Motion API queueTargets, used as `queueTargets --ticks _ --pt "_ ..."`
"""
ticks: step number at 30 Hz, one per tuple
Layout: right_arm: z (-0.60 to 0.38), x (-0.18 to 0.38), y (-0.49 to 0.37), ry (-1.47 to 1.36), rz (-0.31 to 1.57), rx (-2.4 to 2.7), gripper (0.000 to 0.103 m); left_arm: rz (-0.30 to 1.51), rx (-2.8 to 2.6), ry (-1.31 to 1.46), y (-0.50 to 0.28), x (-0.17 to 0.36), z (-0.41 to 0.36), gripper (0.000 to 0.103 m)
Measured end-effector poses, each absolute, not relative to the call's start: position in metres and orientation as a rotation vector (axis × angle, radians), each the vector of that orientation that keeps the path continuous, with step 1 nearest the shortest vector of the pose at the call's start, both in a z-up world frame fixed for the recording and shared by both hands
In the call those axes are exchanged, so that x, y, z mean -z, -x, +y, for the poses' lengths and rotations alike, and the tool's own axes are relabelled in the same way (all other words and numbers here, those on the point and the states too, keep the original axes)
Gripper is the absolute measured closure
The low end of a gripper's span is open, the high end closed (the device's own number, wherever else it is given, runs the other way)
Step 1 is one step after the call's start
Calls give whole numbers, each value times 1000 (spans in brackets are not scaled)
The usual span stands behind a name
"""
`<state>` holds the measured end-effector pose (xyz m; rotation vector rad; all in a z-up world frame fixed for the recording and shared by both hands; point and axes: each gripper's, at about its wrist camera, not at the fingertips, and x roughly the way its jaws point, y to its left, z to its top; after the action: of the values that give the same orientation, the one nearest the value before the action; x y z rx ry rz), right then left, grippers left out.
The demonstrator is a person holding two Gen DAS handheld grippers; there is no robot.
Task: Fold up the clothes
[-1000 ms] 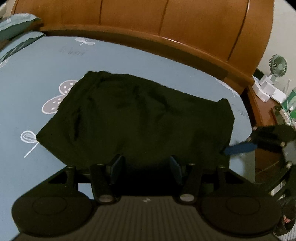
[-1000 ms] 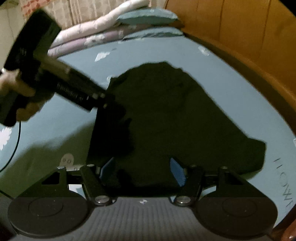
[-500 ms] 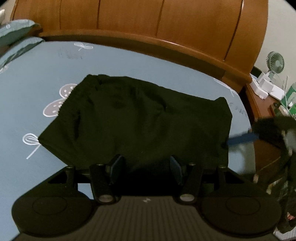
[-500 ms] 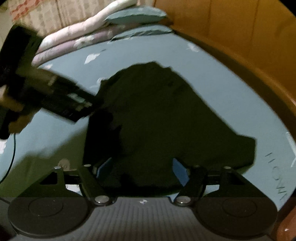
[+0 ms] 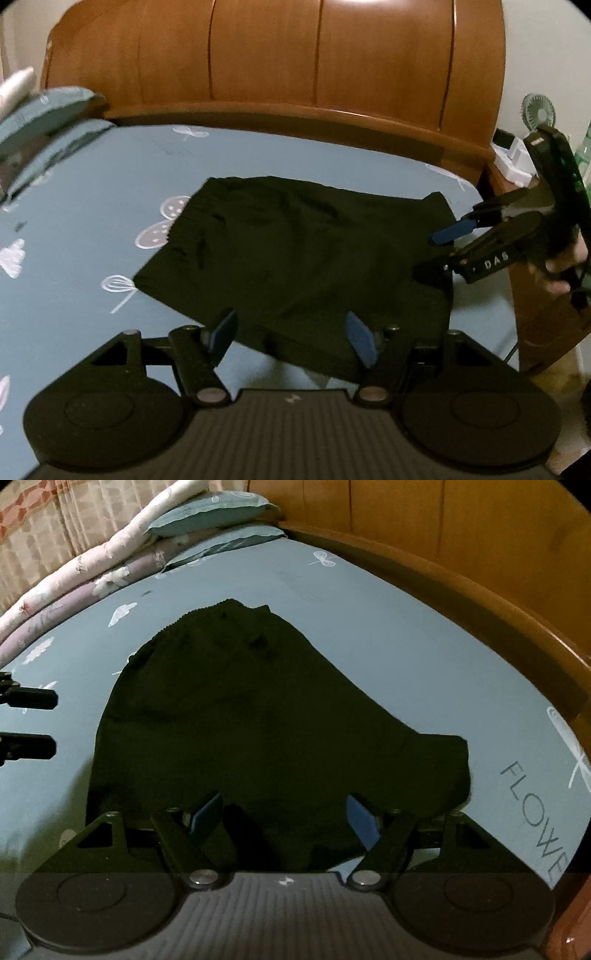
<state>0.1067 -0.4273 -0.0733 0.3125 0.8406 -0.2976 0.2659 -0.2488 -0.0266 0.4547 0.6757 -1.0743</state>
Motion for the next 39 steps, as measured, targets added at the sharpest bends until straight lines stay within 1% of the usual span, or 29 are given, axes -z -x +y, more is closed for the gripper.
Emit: queueTargets --ticks 2,4,5,7,8,11,13,19,21,26,31,36,39 --pt "-425 72 -106 -315 842 306 25 656 1068 -449 -262 25 -243 31" --pt "-419 67 -106 -309 835 305 24 633 1061 -441 -258 23 -237 29" --pt "-415 63 -105 -304 830 306 23 619 1053 -439 -256 21 -235 25" --pt "-409 55 -102 -293 820 307 18 590 1041 -425 -253 16 -229 23" --pt "-405 52 -102 -286 820 312 18 582 1040 -412 -252 13 -226 22" --pt "-394 41 -101 -274 812 325 15 555 1024 -373 -248 4 -215 15" --pt "-387 35 -101 -272 802 337 11 529 1003 -355 -244 -2 -208 12" --pt "-364 25 -92 -311 767 377 2 450 962 -332 -228 -12 -186 2" --pt "-354 25 -88 -322 758 383 0 447 960 -330 -222 -10 -181 2" --pt "-326 34 -84 -278 728 335 0 490 939 -289 -210 -1 -163 1" --pt "-292 64 -92 -191 687 195 0 529 921 -219 -203 11 -133 1" --pt "-280 101 -103 -182 741 192 0 565 902 -235 -196 31 -119 1" --pt "-267 91 -94 -142 684 168 0 542 902 -269 -182 37 -113 1"
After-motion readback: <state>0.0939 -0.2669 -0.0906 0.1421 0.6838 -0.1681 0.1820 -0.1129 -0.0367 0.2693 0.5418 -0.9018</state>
